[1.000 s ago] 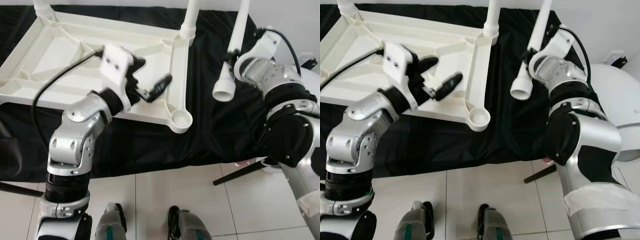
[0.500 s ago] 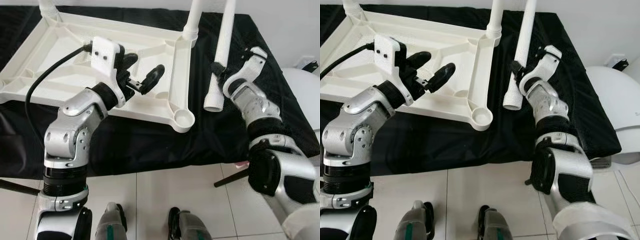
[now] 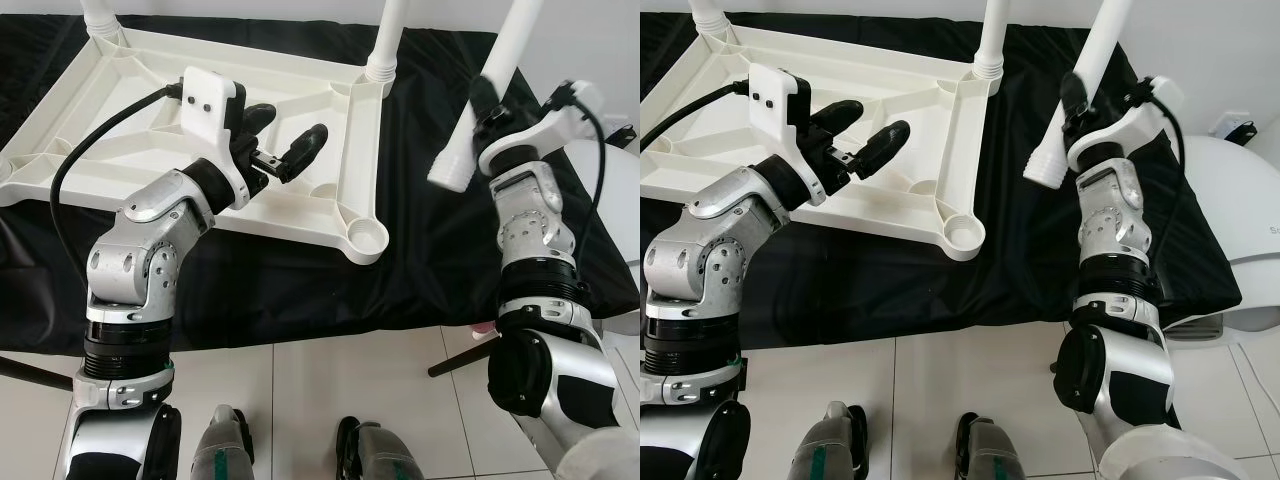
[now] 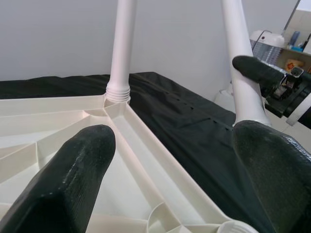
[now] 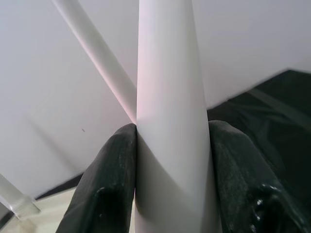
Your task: Building children table
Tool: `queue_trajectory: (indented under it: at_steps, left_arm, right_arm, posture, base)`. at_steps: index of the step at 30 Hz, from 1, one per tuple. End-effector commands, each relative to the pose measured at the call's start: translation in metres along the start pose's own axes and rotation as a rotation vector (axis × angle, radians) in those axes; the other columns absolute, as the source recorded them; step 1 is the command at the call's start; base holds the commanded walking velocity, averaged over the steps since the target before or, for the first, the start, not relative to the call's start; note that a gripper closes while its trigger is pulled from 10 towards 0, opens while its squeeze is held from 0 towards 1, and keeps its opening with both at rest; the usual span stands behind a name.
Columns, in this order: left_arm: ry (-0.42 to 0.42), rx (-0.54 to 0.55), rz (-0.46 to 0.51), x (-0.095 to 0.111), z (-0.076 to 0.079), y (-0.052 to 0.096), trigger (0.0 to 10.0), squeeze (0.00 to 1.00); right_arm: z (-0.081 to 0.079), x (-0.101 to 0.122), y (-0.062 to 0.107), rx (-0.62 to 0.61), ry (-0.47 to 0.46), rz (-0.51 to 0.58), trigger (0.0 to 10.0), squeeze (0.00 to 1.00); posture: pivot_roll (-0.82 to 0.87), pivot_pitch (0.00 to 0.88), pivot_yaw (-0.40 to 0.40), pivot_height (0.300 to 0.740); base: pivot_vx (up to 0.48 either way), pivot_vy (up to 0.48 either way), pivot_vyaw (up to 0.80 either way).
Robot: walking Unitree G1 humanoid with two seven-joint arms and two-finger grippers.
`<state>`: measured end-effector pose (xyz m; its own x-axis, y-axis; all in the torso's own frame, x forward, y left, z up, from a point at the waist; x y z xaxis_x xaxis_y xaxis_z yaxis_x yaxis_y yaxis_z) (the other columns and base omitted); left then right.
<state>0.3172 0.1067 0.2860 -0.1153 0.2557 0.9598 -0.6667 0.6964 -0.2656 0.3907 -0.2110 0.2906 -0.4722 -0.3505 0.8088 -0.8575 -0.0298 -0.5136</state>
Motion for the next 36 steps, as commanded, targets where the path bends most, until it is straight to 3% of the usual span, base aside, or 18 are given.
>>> queue_trajectory:
  at_steps: [1,6,8,10,13,23,29,36]
  left_arm:
    - [0.007,-0.055,-0.001,0.002,0.005,-0.002,10.0,0.00]
    - [0.025,-0.066,0.004,0.002,0.007,-0.002,10.0,0.00]
    - [0.035,-0.066,0.010,0.002,0.008,-0.002,10.0,0.00]
    - [0.035,-0.066,0.010,0.002,0.008,-0.002,10.0,0.00]
    - [0.062,-0.064,0.033,0.001,0.011,-0.001,10.0,0.00]
    - [0.145,-0.100,0.092,0.003,0.026,-0.004,10.0,0.00]
    - [0.216,-0.282,0.075,0.011,0.045,-0.005,10.0,0.00]
    - [0.227,-0.320,0.083,0.016,0.046,-0.006,10.0,0.00]
  right_arm:
    - [-0.004,0.010,0.003,0.038,-0.013,0.079,10.0,0.00]
    - [-0.021,0.018,0.004,0.158,-0.001,0.152,10.0,0.00]
    - [-0.036,0.016,0.008,0.256,0.015,0.168,10.0,0.00]
    - [-0.036,0.016,0.008,0.256,0.015,0.168,10.0,0.00]
    - [-0.051,0.007,0.012,0.355,0.026,0.140,10.0,0.00]
    - [-0.072,-0.011,0.023,0.534,0.044,0.072,10.0,0.00]
    - [-0.087,-0.024,0.045,0.798,0.040,-0.034,10.0,0.00]
    - [-0.089,-0.027,0.053,0.885,0.035,-0.075,10.0,0.00]
  posture:
    - [0.09,0.144,-0.028,0.740]
    - [0.10,0.140,-0.036,0.740]
    - [0.10,0.137,-0.046,0.740]
    - [0.10,0.137,-0.046,0.740]
    - [0.12,0.130,-0.059,0.740]
    - [0.13,0.123,-0.072,0.740]
    - [0.13,0.115,-0.076,0.740]
    - [0.13,0.109,-0.077,0.740]
  base:
    - [0.000,0.000,0.00]
    - [0.000,0.000,0.00]
    - [0.000,0.000,0.00]
    - [0.000,0.000,0.00]
    - [0.000,0.000,0.00]
    - [0.000,0.000,0.00]
    - [0.000,0.000,0.00]
    - [0.000,0.000,0.00]
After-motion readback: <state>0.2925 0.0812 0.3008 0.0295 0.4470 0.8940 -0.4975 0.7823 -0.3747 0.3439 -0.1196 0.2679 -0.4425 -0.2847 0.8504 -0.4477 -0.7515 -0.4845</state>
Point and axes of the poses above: a point about 5 cm out from each wrist's last joint towards the gripper, its own y axis pointing back from the gripper into the wrist, its own x axis along the axis of the wrist's last joint, z = x × y, the point moved 1 cm from there along -y, pointing out of the wrist towards the gripper, and after that the axes turned 9 degrees about y, right-handed, at the moved point
